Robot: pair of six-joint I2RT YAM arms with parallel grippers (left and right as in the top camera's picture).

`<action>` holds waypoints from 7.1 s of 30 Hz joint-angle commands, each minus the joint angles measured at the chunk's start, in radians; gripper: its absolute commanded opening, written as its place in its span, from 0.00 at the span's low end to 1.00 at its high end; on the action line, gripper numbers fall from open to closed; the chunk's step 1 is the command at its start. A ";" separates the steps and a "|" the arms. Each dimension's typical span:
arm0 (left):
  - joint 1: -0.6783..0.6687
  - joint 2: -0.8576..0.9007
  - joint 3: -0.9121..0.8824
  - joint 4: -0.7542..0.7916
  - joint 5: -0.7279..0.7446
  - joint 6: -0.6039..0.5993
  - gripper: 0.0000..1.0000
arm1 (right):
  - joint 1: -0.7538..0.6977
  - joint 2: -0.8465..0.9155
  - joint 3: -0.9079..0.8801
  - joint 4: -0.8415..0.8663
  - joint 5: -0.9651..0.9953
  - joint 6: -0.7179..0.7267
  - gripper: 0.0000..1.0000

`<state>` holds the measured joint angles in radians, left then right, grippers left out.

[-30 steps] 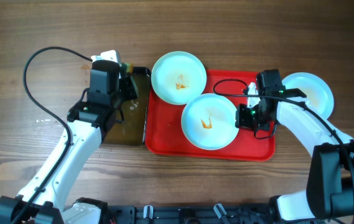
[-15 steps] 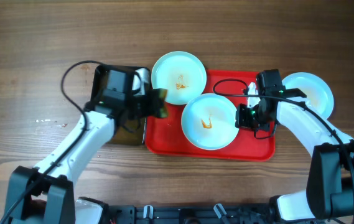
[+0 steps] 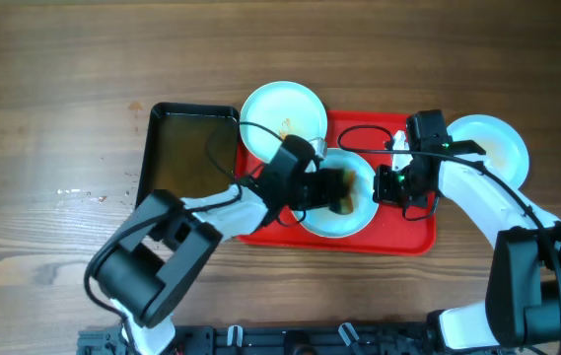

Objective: Clean dirty plates on tray and stack at the side

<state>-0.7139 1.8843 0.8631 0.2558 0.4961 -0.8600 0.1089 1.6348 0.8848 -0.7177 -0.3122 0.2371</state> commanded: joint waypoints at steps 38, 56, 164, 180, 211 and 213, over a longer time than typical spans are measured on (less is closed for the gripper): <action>0.095 -0.402 0.007 -0.554 -0.433 0.341 0.04 | 0.006 0.013 -0.082 0.068 0.091 0.058 0.04; 0.396 -0.239 0.000 -0.755 -0.579 0.487 0.21 | 0.006 0.013 -0.082 0.066 0.087 0.054 0.04; 0.397 -0.209 0.025 -0.840 -0.467 0.512 0.61 | 0.006 -0.135 0.005 -0.189 0.015 0.039 0.04; 0.397 -0.209 0.025 -0.840 -0.467 0.513 0.64 | 0.082 -0.376 0.116 -0.155 0.594 0.051 0.04; 0.397 -0.209 0.025 -0.836 -0.467 0.512 0.65 | 0.589 -0.361 0.115 0.304 1.220 -0.766 0.04; 0.397 -0.209 0.025 -0.836 -0.467 0.513 0.65 | 0.536 -0.359 0.115 0.278 1.086 -0.573 0.04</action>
<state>-0.3092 1.6829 0.8875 -0.5831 -0.0055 -0.3492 0.6933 1.2743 0.9794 -0.4244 0.8963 -0.5232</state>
